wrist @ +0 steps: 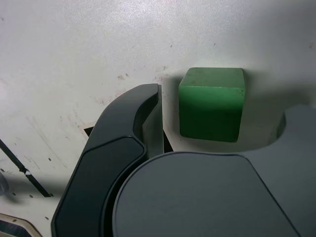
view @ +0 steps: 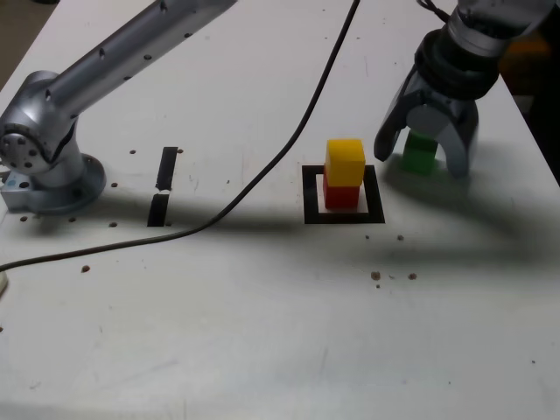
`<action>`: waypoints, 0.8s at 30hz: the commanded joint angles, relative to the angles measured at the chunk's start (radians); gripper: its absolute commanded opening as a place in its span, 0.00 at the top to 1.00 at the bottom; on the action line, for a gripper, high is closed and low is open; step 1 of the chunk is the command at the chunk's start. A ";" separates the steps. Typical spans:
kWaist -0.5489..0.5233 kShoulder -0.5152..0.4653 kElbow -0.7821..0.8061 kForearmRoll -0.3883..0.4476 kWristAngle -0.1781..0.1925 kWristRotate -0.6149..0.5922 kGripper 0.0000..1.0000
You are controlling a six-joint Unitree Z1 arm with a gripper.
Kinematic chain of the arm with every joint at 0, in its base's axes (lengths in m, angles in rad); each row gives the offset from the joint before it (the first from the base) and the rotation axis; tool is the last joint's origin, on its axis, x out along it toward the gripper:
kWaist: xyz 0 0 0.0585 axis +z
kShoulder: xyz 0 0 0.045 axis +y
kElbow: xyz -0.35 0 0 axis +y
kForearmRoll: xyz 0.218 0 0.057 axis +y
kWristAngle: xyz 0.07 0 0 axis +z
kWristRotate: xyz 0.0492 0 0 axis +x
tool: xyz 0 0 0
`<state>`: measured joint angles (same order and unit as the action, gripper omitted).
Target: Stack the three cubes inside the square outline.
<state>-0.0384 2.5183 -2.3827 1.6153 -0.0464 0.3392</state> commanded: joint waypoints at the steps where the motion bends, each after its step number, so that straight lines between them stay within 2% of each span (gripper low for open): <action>1: 0.003 0.004 -0.001 0.020 0.002 -0.003 0.36; 10: 0.007 0.033 -0.016 0.015 0.009 -0.014 0.54; 18: 0.012 0.028 -0.026 0.021 0.027 -0.021 0.84; 24: 0.018 -0.024 -0.004 0.023 0.034 -0.038 0.88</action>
<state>-0.0236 2.5262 -2.3946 1.6152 -0.0125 0.3031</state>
